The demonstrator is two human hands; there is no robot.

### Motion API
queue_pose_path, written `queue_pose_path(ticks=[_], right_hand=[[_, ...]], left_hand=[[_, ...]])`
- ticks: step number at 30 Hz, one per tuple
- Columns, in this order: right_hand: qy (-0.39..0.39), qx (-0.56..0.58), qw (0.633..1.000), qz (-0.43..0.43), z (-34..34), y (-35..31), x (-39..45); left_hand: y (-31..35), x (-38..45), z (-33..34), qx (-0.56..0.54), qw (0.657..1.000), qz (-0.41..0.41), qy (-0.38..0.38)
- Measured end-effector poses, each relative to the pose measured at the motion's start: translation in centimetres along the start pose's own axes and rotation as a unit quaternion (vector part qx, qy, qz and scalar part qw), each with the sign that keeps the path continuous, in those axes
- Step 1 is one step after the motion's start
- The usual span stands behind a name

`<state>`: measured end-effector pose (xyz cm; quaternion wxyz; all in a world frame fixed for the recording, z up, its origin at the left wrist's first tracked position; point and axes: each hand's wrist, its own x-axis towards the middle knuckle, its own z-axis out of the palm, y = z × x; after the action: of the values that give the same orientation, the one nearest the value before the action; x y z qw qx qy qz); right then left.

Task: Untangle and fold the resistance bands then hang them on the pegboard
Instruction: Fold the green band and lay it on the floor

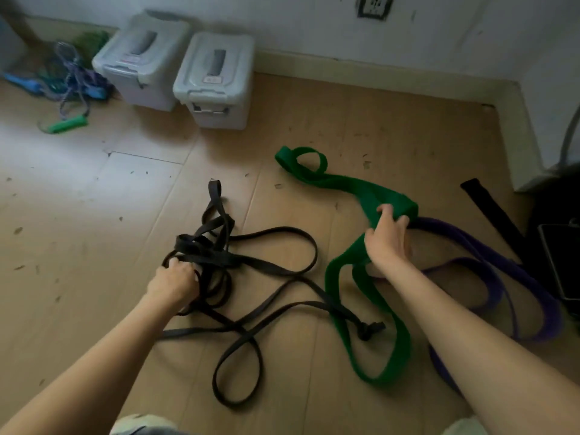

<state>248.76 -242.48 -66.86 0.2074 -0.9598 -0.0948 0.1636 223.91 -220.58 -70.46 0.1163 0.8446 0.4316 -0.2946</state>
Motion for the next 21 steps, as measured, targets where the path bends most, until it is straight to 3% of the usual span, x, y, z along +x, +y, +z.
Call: queue_pose_path(ticks=[2,3,5,7,8,9,12,15,17,19,21], right_hand=[[-0.124,-0.214,0.969,0.024,0.2,-0.3,-1.5],[-0.133,-0.293,0.947,0.005,0.5,-0.7,-2.2],[-0.077,-0.385,0.913,-0.111,1.5,-2.2,-3.4],[-0.059,-0.36,0.889,-0.277,3.8,-4.0,-4.6],[-0.11,-0.341,0.87,-0.34,5.2,-4.8,-5.0],[-0.179,-0.339,0.847,-0.369,6.8,-5.4,-5.2],[-0.328,-0.384,0.798,-0.33,10.6,-5.6,-4.7],[-0.307,-0.402,0.79,-0.345,12.5,-3.5,-4.6],[-0.277,-0.362,0.804,-0.383,12.8,-1.8,-6.2],[-0.294,-0.3,0.813,-0.403,13.1,-1.0,-8.2],[-0.319,-0.197,0.852,-0.364,12.6,-2.9,-9.1]], left_hand=[[1.0,0.0,0.7,-0.03,0.997,0.059,0.045],[1.6,0.0,1.2,-0.04,0.994,0.082,0.051],[3.0,0.0,2.8,-0.036,0.991,0.127,0.003],[4.1,-0.4,5.2,0.012,0.987,0.148,-0.061],[4.4,-0.7,6.5,0.038,0.986,0.145,-0.076],[4.5,-1.1,7.8,0.063,0.985,0.139,-0.079],[4.1,-1.6,10.3,0.105,0.986,0.129,-0.017],[2.9,-1.6,10.8,0.06,0.989,0.114,0.072],[2.9,-1.9,10.7,0.01,0.987,0.136,0.086],[2.5,-2.3,10.0,-0.079,0.98,0.163,0.086],[1.2,-2.1,7.8,-0.168,0.965,0.148,0.135]])
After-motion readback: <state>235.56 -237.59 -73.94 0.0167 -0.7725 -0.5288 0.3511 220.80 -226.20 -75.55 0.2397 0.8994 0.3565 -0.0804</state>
